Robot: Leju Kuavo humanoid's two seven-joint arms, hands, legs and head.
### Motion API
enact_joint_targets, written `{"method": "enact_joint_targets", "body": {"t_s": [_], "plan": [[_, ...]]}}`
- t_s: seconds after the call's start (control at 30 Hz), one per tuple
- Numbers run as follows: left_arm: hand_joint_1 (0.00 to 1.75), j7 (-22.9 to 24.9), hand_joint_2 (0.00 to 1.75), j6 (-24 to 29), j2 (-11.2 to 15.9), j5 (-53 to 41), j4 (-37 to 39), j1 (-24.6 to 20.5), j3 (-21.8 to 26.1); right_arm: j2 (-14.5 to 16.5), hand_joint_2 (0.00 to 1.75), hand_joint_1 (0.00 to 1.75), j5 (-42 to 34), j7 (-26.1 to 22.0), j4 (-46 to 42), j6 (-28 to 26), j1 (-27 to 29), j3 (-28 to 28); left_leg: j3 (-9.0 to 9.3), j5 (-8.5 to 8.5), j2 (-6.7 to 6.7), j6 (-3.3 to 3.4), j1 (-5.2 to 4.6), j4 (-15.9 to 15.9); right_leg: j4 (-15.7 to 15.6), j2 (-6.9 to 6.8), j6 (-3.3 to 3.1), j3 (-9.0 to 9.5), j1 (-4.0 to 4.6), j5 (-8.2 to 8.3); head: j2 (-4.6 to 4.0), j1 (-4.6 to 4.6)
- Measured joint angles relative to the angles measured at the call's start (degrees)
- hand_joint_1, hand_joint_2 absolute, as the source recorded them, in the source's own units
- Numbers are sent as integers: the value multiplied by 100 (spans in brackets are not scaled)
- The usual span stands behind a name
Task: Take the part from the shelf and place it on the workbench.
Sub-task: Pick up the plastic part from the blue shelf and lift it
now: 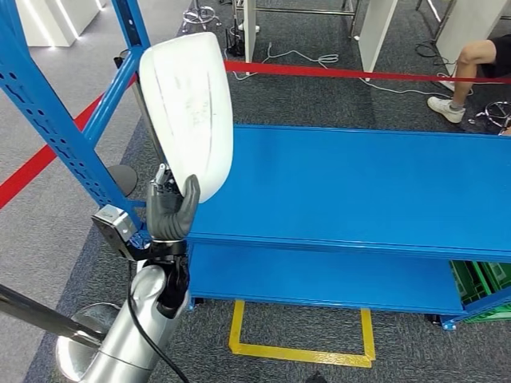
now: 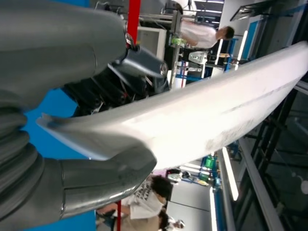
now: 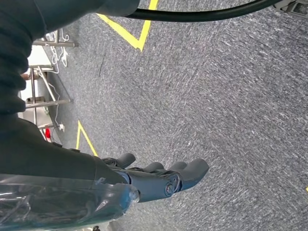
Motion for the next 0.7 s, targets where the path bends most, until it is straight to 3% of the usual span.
{"method": "enact_joint_targets", "body": {"t_s": [0.53,0.7], "plan": [[175,267,175,209,-53,1,-368,130,-26,1,175,0,-20,4,0,-44,29,0,-1,3,0,1,0,0,0,0,1,-1,0,2,0,1],[175,559,175,883,-56,-123,-354,119,-64,2,175,0,-72,4,0,-106,39,-4,-1,3,0,0,0,0,0,1,1,-4,0,2,0,0]]}}
